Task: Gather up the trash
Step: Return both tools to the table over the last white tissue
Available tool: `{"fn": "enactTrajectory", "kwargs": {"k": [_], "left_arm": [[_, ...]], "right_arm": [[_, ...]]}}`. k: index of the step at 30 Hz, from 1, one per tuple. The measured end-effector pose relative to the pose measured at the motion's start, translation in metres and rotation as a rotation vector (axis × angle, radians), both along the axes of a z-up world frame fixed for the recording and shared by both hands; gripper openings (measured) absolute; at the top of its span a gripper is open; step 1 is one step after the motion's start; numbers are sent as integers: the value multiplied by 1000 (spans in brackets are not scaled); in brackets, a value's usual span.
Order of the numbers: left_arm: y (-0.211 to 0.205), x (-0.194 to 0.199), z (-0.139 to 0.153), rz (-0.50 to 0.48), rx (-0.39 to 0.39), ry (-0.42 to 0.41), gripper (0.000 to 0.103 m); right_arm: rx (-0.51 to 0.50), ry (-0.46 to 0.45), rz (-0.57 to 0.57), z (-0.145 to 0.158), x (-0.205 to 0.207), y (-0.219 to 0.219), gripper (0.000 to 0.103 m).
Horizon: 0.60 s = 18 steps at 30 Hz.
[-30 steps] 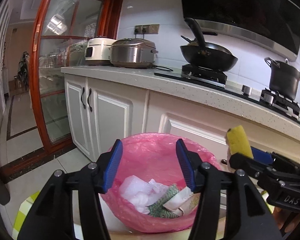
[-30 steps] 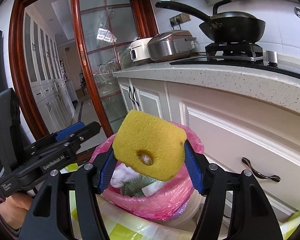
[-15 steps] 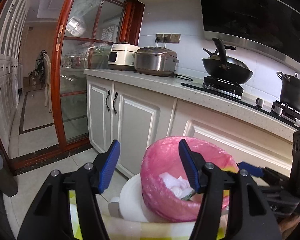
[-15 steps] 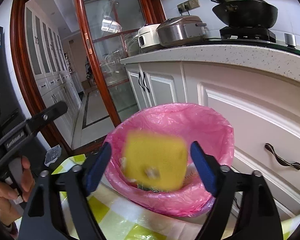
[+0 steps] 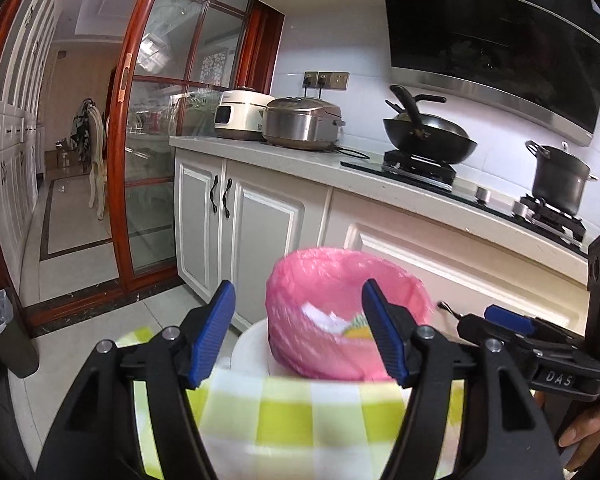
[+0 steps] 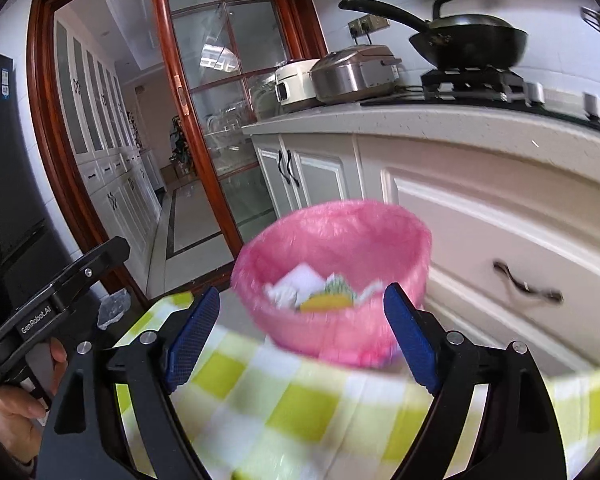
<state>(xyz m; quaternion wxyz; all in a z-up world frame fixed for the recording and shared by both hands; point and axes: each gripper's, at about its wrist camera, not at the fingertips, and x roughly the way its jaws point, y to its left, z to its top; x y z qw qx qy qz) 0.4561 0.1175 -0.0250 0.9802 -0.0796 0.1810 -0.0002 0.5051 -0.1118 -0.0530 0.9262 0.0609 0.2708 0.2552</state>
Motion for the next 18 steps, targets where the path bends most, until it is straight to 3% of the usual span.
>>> {"fn": "enactTrajectory", "kwargs": {"k": [4,10,18], "left_arm": [[-6,-39,-7,29,11,11,76],[-7,-99,-22,59,14,47,85],[10,-178,-37,113,3,63,89]], "right_arm": [[1,43,-10,-15,-40,-7,80],[-13,105,3,-42,-97,-6,80],[-69,132,57,-61,-121,28,80]]}}
